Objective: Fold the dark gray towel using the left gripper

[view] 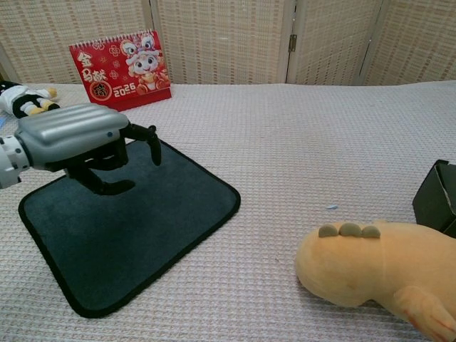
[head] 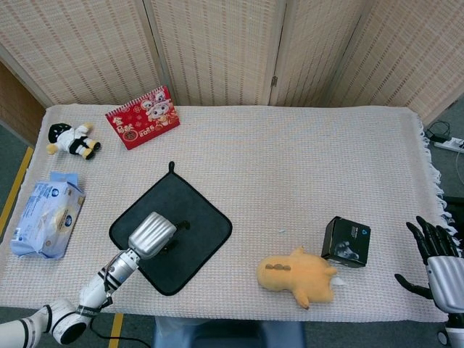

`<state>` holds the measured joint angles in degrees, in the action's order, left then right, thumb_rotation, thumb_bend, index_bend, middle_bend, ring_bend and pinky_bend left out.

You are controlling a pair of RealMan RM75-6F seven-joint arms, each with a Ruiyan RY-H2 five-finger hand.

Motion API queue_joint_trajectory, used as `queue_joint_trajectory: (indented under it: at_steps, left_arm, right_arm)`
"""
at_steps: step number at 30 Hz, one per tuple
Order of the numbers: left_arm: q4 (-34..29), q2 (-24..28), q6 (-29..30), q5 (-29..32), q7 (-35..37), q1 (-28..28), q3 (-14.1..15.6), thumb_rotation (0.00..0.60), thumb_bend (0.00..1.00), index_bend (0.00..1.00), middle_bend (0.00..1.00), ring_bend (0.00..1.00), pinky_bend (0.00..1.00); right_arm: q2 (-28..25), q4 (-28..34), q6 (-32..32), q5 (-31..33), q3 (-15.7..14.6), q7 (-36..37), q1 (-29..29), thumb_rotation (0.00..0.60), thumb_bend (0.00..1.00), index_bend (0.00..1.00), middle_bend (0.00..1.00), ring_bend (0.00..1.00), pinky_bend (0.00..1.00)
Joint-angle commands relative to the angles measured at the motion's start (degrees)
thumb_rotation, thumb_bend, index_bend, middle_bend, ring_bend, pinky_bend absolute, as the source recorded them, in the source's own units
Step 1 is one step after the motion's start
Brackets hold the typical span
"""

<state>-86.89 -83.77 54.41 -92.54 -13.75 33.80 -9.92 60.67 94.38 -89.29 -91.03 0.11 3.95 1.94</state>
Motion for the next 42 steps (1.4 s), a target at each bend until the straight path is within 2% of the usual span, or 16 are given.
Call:
queue_joint_trajectory:
  at_steps: [1,6,14,23,32,42]
  left_arm:
    - [4.8,-3.4,-2.2,2.7,2.4,3.6,-1.8,0.6,0.41,0.41,1.0,1.0,1.0]
    - [11.2,-6.2,-4.8,4.6,4.3,7.1,-2.1,0.6,0.42,0.39,1.0,1.0,1.0]
    - [20.3,-11.2,-11.0,9.8,6.6,13.1,-3.5,0.6,0.49,0.38,1.0,1.0,1.0]
    - [29.7,-16.7,-13.3,12.2,11.1,17.6,-3.9,0.6,0.49,0.38,1.0,1.0,1.0]
    - [39.2,-21.9,-13.5,12.2,13.2,20.4,-2.2,0.6,0.49,0.38,1.0,1.0,1.0]
    - [45.9,-24.2,-13.6,10.2,16.6,22.2,0.6,0.6,0.49,0.41,1.0,1.0,1.0]
  right_arm:
    - [-0.2,-0.3,0.4,0.8,0.3,0.6,-0.1,0.6,0.21,0.0,0.0,0.0,0.0]
    - [-0.5,-0.6,1.1,2.1,0.4,1.8,-0.1,0.6,0.21,0.0,0.0,0.0,0.0]
    - [-0.7,-1.5,2.2,4.9,0.7,3.7,0.4,0.6,0.21,0.0,0.0,0.0,0.0]
    - [-1.0,-2.6,1.9,6.5,0.9,5.7,1.5,0.6,0.21,0.0,0.0,0.0,0.0]
    - [-1.2,-3.3,2.3,7.4,1.3,6.9,1.6,0.6,0.21,0.0,0.0,0.0,0.0]
    - [-1.5,-3.4,3.7,8.0,1.5,7.6,1.2,0.6,0.21,0.0,0.0,0.0,0.0]
